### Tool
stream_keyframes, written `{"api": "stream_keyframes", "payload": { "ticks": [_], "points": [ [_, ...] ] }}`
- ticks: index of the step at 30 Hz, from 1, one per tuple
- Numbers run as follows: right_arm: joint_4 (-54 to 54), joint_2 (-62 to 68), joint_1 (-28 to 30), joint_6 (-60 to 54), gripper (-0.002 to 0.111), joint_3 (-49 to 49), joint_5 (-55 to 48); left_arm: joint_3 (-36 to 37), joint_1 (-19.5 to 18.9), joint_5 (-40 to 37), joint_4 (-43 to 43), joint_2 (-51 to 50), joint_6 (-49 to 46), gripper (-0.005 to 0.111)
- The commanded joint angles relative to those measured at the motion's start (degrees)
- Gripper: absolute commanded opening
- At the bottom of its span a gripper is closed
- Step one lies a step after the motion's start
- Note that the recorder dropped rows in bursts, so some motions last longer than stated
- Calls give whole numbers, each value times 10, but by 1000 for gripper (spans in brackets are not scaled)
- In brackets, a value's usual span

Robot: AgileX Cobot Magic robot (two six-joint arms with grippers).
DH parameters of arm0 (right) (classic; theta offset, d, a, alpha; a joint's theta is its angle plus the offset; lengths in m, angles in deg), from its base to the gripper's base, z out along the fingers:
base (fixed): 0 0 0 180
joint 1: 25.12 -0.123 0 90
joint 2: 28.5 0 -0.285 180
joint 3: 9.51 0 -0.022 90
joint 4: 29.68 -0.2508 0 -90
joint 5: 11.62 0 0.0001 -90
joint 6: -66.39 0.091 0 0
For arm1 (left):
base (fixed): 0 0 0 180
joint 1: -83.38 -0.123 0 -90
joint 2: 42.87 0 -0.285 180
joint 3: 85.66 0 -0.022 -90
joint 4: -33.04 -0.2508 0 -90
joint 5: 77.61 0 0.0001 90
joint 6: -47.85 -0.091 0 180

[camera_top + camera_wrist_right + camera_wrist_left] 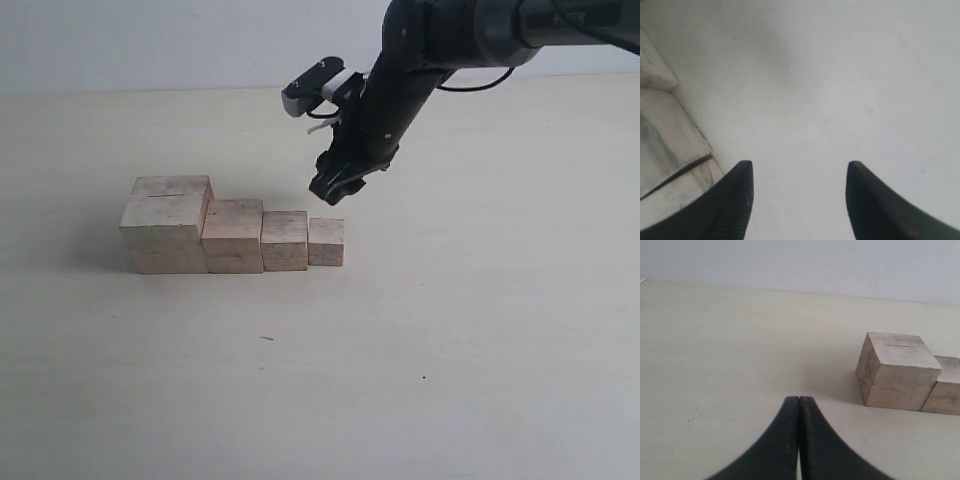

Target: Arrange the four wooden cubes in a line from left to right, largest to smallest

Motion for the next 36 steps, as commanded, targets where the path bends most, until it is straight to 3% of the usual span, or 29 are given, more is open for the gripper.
{"api": "stream_keyframes", "payload": {
  "ticks": [1, 6, 36],
  "points": [
    [79, -34, -1, 60, 53, 17, -53, 0, 4, 5, 2, 3, 1, 0],
    [134, -28, -1, 164, 53, 19, -113, 0, 4, 5, 2, 3, 1, 0],
    [-4, 27, -1, 145, 53, 19, -124, 0, 4, 5, 2, 3, 1, 0]
  ]
}}
